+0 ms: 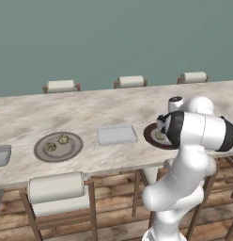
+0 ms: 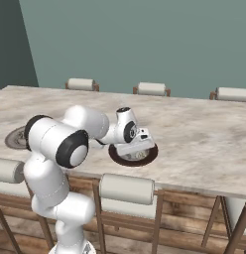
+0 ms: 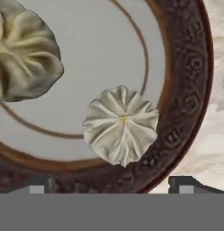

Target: Place two dumplings into each of the tupperware containers and then place the containers in the fridge.

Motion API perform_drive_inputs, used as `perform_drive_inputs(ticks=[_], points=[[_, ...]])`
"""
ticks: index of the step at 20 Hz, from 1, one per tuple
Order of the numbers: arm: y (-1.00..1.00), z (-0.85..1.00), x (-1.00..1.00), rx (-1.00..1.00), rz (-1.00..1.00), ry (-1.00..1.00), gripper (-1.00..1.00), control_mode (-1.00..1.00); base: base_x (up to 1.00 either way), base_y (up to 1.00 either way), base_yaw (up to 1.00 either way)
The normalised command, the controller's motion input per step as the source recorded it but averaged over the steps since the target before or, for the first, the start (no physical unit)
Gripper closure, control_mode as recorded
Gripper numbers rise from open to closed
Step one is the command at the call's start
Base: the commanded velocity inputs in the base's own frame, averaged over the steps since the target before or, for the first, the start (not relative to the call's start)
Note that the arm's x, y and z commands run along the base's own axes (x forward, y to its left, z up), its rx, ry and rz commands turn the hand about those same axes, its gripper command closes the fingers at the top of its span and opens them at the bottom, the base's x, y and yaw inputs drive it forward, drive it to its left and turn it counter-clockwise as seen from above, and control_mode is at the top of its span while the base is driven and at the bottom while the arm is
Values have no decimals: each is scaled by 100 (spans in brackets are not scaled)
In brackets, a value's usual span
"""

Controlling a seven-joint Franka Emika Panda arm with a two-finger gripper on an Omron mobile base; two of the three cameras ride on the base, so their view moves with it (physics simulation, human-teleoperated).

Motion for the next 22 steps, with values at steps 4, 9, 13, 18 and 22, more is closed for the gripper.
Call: perform_drive_inputs(ticks=[4,9,13,18,22], points=[[-7,-38,19,0,0,0,-100,-100,0,0,0],[-11,-32,21,0,0,0,-100,-100,0,0,0],[-5,-33,14,0,0,0,100,-100,0,0,0],[0,-48,-4,0,0,2,100,-100,0,0,0],[12,-29,-23,0,1,5,100,-100,0,0,0]])
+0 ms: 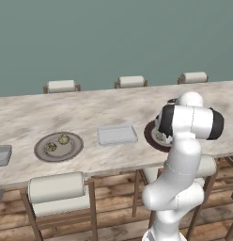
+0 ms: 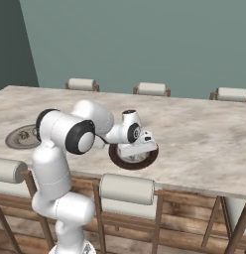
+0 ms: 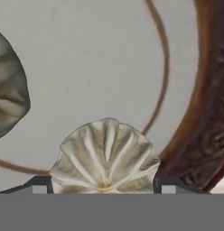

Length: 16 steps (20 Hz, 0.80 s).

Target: Place two dumplings into each of the tupperware containers and then place the containers in the fridge.

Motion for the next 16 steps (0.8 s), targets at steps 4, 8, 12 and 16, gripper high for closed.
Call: perform_drive_inputs(ticks=[4,8,12,16], points=[[16,5,-47,1,0,0,100,-100,0,0,0],[38,67,-71,6,0,-8,100,-100,0,0,0],[60,100,-47,8,0,-13,100,-100,0,0,0],[80,93,-6,10,0,-12,100,-100,0,0,0]])
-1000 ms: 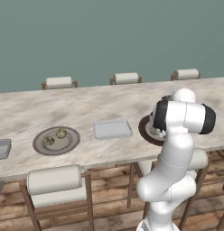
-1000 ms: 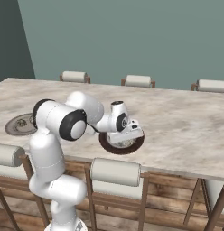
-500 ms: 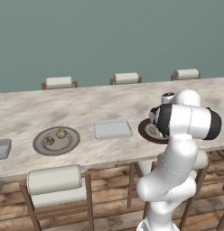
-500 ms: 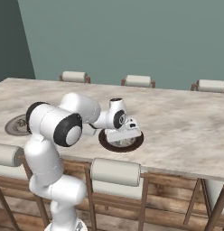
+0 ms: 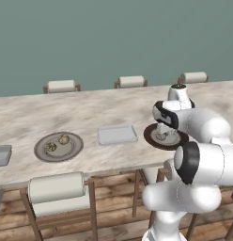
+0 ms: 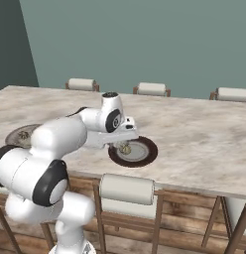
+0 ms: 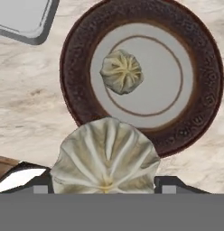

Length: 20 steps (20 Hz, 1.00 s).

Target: Place two dumplings into each of the tupperware containers and then place the containers in the fridge.

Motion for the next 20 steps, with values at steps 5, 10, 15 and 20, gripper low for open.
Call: perform_drive_inputs(ticks=[5,10,15,20], points=[[77,63,20,9,2,0,100,-100,0,0,0],[77,8,50,1,-4,0,100,-100,0,0,0],[46,-16,51,0,-16,0,100,-100,0,0,0],[30,-36,41,0,-16,0,100,-100,0,0,0]])
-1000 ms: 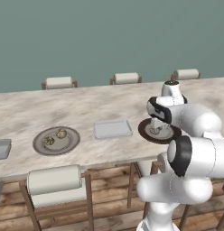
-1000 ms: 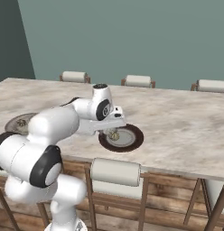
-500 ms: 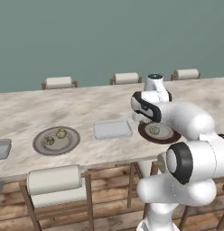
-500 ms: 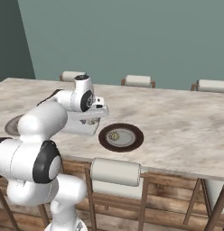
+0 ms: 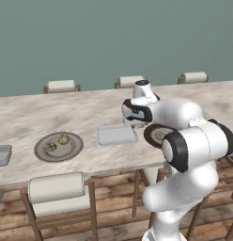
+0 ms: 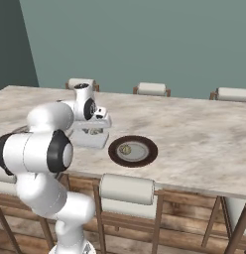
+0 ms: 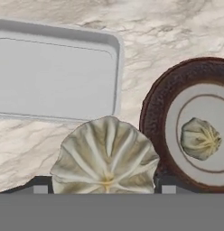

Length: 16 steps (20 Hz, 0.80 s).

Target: Place two dumplings into each of the tupperware containers and then place the containers in the fridge.

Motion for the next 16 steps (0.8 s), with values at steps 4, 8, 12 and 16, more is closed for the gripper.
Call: perform_drive_inputs(ticks=[4,8,12,16], points=[[25,-41,49,0,-7,0,100,-100,0,0,0],[22,-43,47,0,-3,1,100,-100,0,0,0],[22,-35,50,0,-3,0,100,-100,0,0,0],[15,-33,50,0,-2,0,100,-100,0,0,0]])
